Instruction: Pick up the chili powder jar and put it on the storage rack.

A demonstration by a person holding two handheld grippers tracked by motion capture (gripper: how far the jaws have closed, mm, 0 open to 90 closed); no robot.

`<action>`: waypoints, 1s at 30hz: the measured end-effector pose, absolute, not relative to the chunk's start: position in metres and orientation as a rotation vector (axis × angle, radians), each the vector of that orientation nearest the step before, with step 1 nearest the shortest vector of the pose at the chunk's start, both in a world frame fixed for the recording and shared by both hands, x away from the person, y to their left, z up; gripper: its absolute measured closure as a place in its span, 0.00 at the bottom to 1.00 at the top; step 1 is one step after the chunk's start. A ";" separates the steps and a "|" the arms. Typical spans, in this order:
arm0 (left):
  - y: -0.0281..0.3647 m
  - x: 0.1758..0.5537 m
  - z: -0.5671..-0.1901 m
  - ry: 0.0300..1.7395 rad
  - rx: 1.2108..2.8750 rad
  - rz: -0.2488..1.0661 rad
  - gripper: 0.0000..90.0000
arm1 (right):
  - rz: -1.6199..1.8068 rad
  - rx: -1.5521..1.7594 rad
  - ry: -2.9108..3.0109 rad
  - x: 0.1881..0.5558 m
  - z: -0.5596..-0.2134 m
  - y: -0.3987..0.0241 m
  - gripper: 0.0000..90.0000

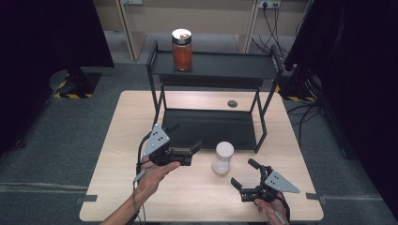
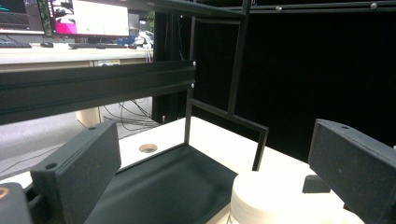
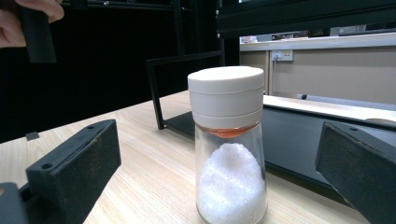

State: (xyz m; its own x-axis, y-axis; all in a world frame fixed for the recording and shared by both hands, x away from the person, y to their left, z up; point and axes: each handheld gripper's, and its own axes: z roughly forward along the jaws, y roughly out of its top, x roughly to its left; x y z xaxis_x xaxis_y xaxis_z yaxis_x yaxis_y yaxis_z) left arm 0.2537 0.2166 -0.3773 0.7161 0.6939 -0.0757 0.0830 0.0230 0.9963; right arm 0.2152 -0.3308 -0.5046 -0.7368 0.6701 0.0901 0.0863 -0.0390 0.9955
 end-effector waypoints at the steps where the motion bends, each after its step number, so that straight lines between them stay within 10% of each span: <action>1: 0.217 0.253 -0.379 0.670 1.493 0.530 0.02 | 1.827 0.796 1.816 0.215 -0.505 -0.331 0.00; 30: 0.221 0.233 -0.423 0.646 1.494 0.486 0.02 | 1.829 0.794 1.812 0.214 -0.504 -0.331 0.00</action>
State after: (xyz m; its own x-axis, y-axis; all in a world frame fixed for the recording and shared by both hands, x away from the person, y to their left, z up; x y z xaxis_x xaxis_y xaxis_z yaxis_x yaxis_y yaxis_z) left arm 0.2330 0.2205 -0.4231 0.7446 0.6610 -0.0931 0.0930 0.0354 0.9950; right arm 0.2141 -0.3311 -0.5043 -0.7363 0.6707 0.0897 0.0832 -0.0418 0.9957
